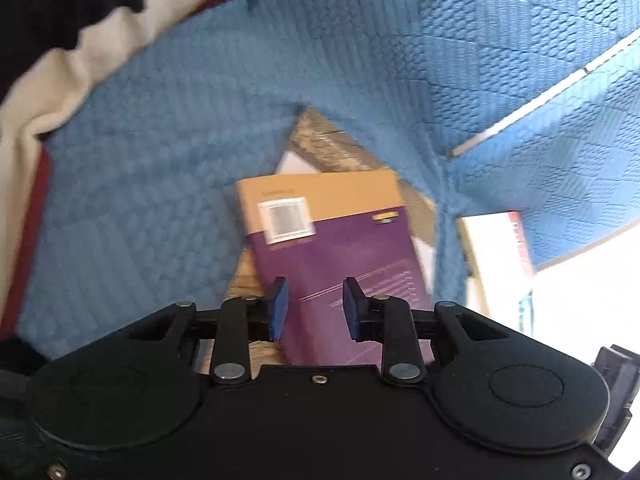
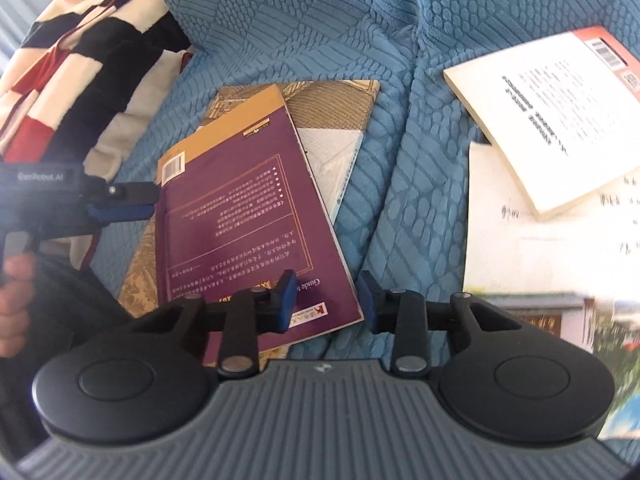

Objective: Organize objects
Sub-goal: 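Lower the purple book onto the painted-cover book and open the left gripper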

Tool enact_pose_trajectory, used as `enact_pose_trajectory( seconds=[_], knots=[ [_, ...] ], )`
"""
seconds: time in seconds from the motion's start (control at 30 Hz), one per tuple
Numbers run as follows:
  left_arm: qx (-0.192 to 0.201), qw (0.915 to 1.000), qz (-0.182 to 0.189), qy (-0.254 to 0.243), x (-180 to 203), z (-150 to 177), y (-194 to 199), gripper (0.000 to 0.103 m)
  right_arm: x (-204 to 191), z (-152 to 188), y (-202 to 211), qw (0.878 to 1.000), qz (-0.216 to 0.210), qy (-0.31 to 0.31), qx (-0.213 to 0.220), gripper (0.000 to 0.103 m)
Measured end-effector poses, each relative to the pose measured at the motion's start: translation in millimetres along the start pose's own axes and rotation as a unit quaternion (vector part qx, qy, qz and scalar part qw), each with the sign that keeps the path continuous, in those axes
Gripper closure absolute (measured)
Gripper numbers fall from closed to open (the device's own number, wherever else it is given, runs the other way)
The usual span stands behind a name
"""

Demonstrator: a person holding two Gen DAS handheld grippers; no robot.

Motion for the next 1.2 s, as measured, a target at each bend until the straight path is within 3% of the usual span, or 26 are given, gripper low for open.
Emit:
enact_pose_trajectory(
  seconds=[0.13,0.33,0.53,0.97,1.2],
  knots=[
    [-0.017,0.9997,-0.015,0.011,-17,10,0,0.071,-10,11,2,1.0,0.0,-0.005,0.0,0.073],
    [-0.023,0.9993,-0.005,0.028,-32,15,5,0.068,-31,34,-1,1.0,-0.022,-0.016,-0.013,0.073],
    [-0.024,0.9991,-0.008,0.034,-28,10,0,0.068,-50,45,-6,0.999,-0.026,-0.038,0.011,0.072],
    [-0.015,0.9996,-0.022,0.011,-21,3,-7,0.062,-65,58,-12,0.997,0.002,-0.054,0.052,0.078],
    [-0.004,0.999,-0.04,-0.018,-14,5,-7,0.062,-71,58,-14,0.998,0.018,-0.032,0.049,0.077]
  ],
)
Point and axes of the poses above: each gripper's, at about its wrist camera, not at the fingertips, and y roughly against the way its jaws point, x to its right, z to its underside, the point moved 7 cm from there along -y, roughly the way its jaws point, and after that the axes turned 11 degrees about -z, right-handed, at the moved point
